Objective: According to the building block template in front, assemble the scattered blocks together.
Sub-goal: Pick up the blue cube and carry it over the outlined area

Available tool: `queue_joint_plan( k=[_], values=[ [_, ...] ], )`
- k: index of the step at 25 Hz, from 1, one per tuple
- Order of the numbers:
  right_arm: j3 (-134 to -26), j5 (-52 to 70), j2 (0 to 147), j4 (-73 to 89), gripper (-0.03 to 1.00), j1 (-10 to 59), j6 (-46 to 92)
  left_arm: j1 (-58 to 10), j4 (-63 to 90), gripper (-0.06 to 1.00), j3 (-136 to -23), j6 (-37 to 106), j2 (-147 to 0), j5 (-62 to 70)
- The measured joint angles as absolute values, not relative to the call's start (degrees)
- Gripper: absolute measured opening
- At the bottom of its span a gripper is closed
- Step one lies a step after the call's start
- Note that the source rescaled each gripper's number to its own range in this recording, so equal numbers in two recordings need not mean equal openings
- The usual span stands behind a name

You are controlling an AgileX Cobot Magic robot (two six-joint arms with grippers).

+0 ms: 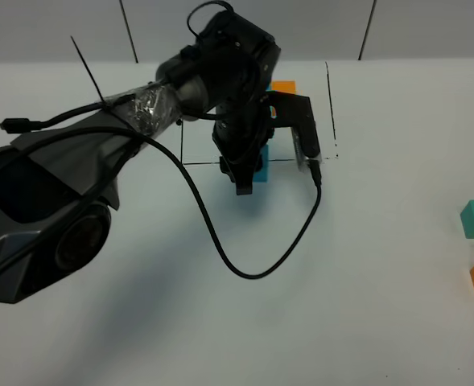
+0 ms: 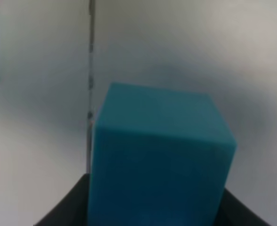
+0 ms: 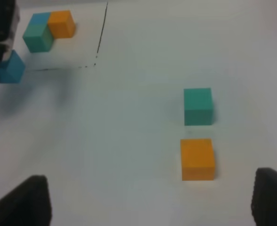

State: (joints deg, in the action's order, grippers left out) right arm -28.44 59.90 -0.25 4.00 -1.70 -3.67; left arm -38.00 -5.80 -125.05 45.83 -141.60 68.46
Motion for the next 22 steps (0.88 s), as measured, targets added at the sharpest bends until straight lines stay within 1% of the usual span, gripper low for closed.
queue_joint_plan(
  k=[3,22],
  values=[
    [-28.4,59.9,-0.2,4.0,0.73,-1.7,-3.7,-38.9,-5.5,0.00,-125.2,46.0,-142.7,68.5],
    [-28.4,59.9,-0.2,4.0,0.73,-1.7,-3.7,-38.9,-3.9,0.00,-125.4,45.4,-145.4,68.5]
  ],
)
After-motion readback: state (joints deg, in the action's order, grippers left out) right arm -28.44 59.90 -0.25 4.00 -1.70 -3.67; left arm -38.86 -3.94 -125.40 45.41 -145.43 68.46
